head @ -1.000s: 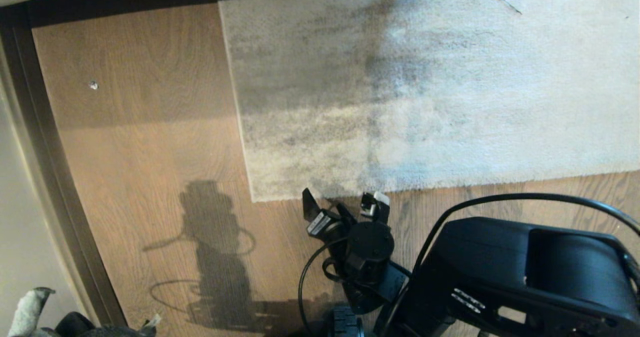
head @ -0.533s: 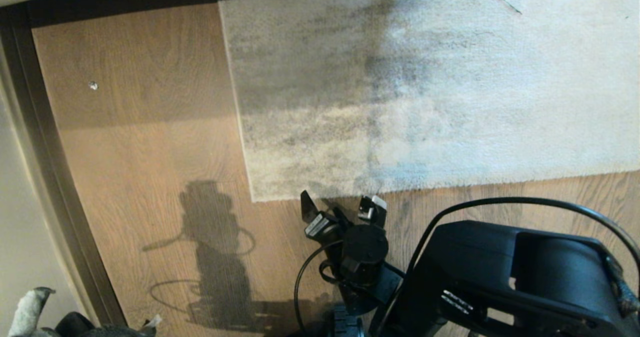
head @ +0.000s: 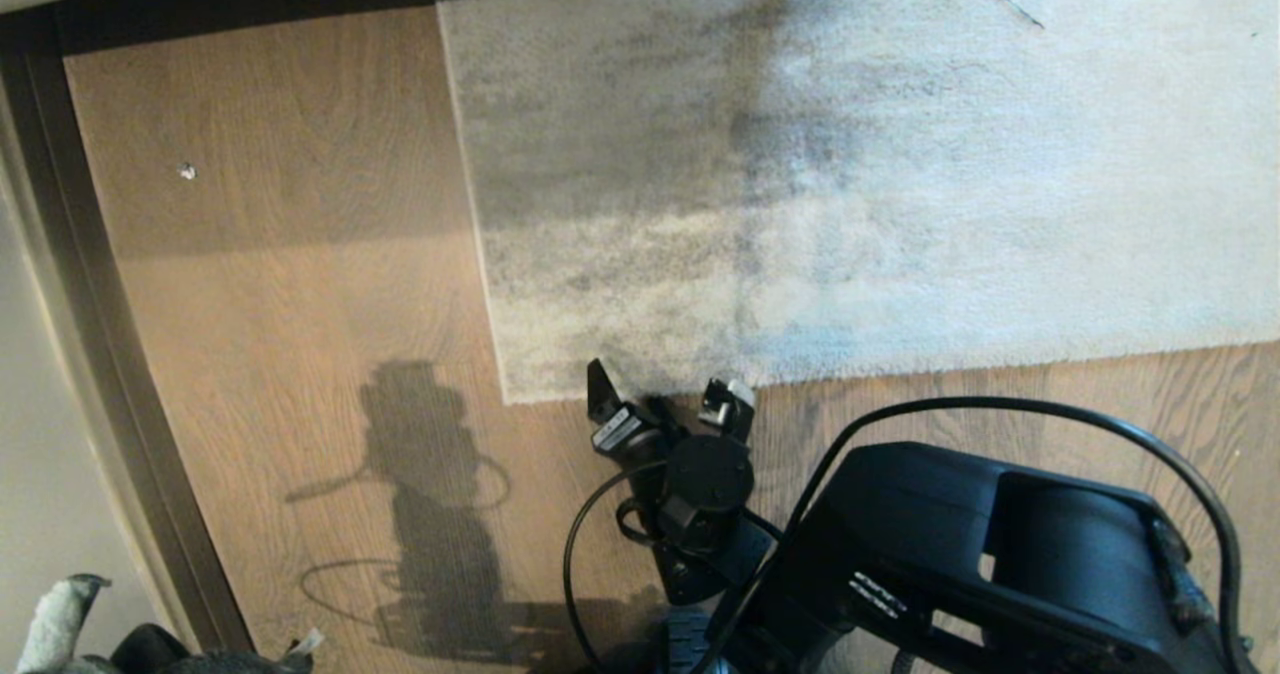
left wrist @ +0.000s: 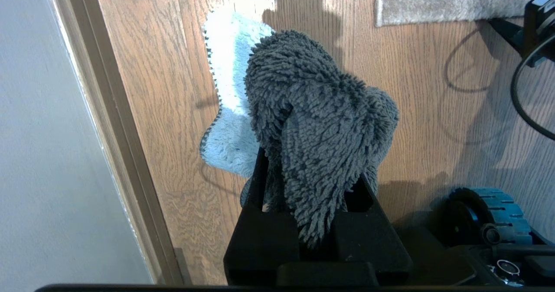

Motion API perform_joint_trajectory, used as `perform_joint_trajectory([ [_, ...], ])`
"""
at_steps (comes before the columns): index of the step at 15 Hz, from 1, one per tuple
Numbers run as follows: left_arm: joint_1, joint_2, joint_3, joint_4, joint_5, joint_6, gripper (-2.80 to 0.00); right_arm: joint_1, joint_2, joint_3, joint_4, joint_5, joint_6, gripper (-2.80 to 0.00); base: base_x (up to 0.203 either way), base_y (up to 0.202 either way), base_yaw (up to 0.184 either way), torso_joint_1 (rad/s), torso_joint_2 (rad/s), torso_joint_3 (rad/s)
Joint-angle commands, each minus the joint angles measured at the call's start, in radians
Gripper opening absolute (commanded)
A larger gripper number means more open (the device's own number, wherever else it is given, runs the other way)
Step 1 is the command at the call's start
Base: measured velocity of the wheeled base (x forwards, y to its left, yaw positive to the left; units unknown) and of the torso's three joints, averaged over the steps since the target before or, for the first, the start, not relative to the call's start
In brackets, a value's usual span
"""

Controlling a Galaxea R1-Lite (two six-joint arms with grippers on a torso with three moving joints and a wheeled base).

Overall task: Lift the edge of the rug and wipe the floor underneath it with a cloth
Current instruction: Lift up the carpet

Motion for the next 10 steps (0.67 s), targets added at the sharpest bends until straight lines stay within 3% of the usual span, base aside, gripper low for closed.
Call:
perform_joint_trajectory([
  [1,0.000,0.000,0.000,0.000,0.000,0.000,-2.80,-0.001,0.005,-0.015,-0.045,-0.002,0.004,0.00,0.000,0.000,0.000,0.000,0.00,0.000],
  [10,0.000,0.000,-0.001,0.000,0.000,0.000,-2.80,-0.005,0.010,0.017,-0.044,-0.005,0.001,0.00,0.000,0.000,0.000,0.000,0.00,0.000],
])
